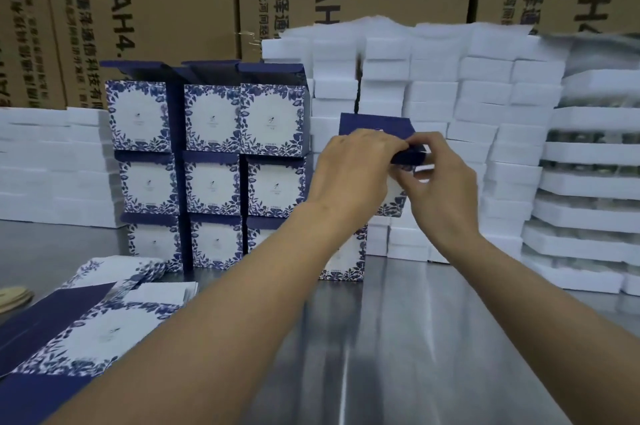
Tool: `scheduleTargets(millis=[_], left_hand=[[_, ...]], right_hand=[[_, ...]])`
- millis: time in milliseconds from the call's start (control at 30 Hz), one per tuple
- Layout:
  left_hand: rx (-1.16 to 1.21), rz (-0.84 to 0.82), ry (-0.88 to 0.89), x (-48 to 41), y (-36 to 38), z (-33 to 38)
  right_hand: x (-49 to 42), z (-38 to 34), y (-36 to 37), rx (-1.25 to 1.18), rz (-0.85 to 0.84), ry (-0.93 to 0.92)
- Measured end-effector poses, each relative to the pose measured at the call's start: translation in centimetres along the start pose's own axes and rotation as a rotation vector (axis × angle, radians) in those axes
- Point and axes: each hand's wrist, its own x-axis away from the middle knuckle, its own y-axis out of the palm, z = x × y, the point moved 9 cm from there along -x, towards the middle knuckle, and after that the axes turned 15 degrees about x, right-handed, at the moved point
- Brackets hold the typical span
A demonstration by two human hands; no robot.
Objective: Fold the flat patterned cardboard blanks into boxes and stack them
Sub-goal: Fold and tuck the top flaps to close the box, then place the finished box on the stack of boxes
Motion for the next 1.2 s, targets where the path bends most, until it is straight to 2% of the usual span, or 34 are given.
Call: scheduleTargets(millis=[67, 167, 233, 333, 433, 533, 600, 800, 1000, 1100, 1200], left_hand=[[0.015, -0.064, -0.053, -0.5, 0.4, -1.7], [0.189, -0.052, -0.219, 0.0, -2.7, -5.6], [0.223, -0.129, -0.305, 1.5, -5.4, -8.5], [-0.001, -0.433, -0.491, 6.9, -8.3, -12.9], [-0.219, -0.701, -0.775, 15.7, -9.4, -16.5], [-0.355, -0.886, -1.044, 24.8, -9.3, -18.7], [-0.339, -0.92, -1.159, 29.0, -8.5, -18.8], [-0.459, -0.751, -1.114, 29.3, -8.8, -17.9], [-0.342, -0.794, -1.074, 24.8, -10.6, -15.2], [-0.423, -0.777, -0.936, 20.0, -12.9, -13.1], [-0.568, -0.557, -0.766, 13.2, -18.0, -10.8]], right_hand=[[-1.8, 0.9, 3.3, 0.047, -0.113, 0.029], [-2.4, 2.4, 8.3, 0.18, -0.299, 0.048], [-2.1, 2.9, 10.1, 0.222, -0.339, 0.034], [-2.3, 3.2, 11.3, 0.217, -0.304, 0.018], [-2.6, 3.4, 11.8, 0.175, -0.271, 0.039], [-2.8, 3.4, 12.3, 0.103, -0.283, 0.054], [-2.4, 3.8, 12.5, 0.026, -0.322, 0.081], [-0.4, 4.9, 10.8, 0.003, -0.328, 0.091], [3.0, 6.0, 6.9, 0.029, -0.382, 0.047], [5.0, 6.2, 4.0, 0.088, -0.443, 0.02], [7.4, 5.9, 0.7, 0.103, -0.482, 0.031]])
